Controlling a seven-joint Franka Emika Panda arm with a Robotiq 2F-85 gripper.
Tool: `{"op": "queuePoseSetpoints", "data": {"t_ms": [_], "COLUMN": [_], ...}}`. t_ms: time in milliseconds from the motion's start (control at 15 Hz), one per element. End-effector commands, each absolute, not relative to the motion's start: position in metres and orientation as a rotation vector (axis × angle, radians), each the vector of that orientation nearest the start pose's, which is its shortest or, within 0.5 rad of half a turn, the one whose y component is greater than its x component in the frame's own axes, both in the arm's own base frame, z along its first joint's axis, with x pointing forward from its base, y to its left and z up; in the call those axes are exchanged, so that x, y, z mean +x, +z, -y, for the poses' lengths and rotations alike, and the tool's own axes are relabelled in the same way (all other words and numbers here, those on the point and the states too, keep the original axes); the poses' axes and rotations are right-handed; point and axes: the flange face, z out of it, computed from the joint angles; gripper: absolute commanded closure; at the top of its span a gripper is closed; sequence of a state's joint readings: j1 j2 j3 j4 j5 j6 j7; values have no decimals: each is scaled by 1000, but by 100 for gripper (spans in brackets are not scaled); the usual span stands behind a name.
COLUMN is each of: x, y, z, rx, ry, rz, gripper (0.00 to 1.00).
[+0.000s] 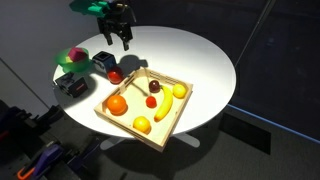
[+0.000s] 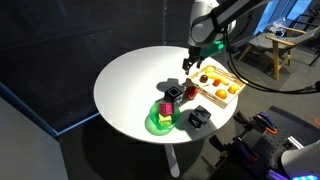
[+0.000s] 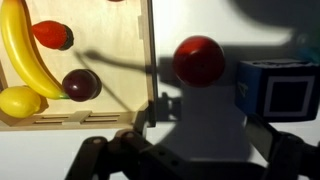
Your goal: Remove the red apple from the wooden tray and put in on the table between the wooden tray and the green bowl
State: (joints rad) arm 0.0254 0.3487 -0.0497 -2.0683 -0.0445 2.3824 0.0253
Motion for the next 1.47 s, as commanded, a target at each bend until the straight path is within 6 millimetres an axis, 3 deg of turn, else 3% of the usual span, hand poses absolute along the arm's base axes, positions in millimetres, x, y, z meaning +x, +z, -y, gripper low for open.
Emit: {"op": "queuePoseSetpoints", "data": {"t_ms": [0,467,1400], "x": [581,573,536], "y": [285,316,377], "z": [15,9,-8], "rx": [-3168,-3149,-3137], "ry": [18,73,220], "rz": [-47,-43,-21], "gripper": [0,0,0]}}
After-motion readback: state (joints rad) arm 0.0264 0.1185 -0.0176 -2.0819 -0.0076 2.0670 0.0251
